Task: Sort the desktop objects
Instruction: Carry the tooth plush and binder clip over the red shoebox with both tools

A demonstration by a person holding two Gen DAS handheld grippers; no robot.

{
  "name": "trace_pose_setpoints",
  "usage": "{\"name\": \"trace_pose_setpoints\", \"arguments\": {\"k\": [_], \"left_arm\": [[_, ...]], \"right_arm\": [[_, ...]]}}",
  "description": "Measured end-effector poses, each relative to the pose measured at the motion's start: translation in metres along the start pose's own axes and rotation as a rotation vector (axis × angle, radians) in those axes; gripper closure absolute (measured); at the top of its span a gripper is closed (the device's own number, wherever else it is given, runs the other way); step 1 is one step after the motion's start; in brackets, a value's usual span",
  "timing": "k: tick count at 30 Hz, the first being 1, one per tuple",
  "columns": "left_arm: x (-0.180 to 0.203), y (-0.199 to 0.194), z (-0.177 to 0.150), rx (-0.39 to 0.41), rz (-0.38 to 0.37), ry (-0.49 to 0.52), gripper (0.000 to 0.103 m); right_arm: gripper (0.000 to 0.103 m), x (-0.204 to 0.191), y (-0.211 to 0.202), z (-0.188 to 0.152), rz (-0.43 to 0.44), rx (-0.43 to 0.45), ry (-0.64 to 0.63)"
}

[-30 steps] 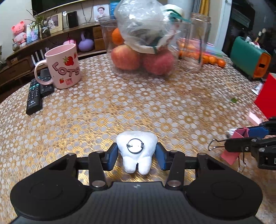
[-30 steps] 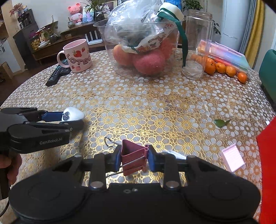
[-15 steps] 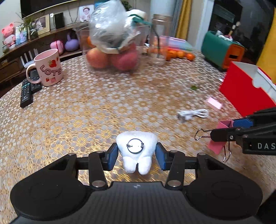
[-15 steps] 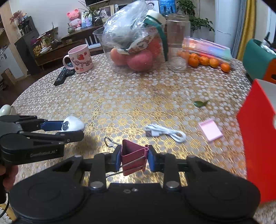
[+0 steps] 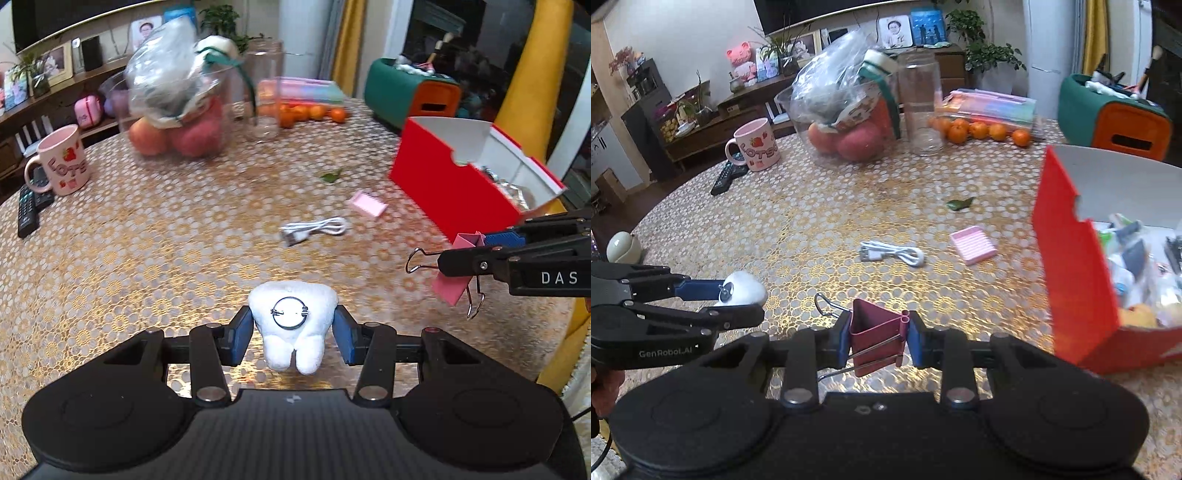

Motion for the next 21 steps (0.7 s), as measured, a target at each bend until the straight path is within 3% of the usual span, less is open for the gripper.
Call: {"name": "trace_pose_setpoints", "arguments": {"k": [11,21], "left_arm": [[0.064,-0.024,0.020,0.009,-0.078,0.061,0.058],[0.137,-0.033,0.048,0.039,-0.146,0.192,0.058]], "right_arm": [[0.074,0.047,-0.064,-0.004,-0.035,0.080,0.022],[0.074,0.099,-0.118,-0.008,-0.090,0.148,0.081]]}}
Point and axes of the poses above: each gripper's, at about its wrist camera, not at the fingertips, and y roughly the way its jaws point, x to its right, z to its top, the point moved 1 cm from there along y, roughly the way its jaws point, and after that the axes turned 6 degrees about z, right-handed, at the moved point
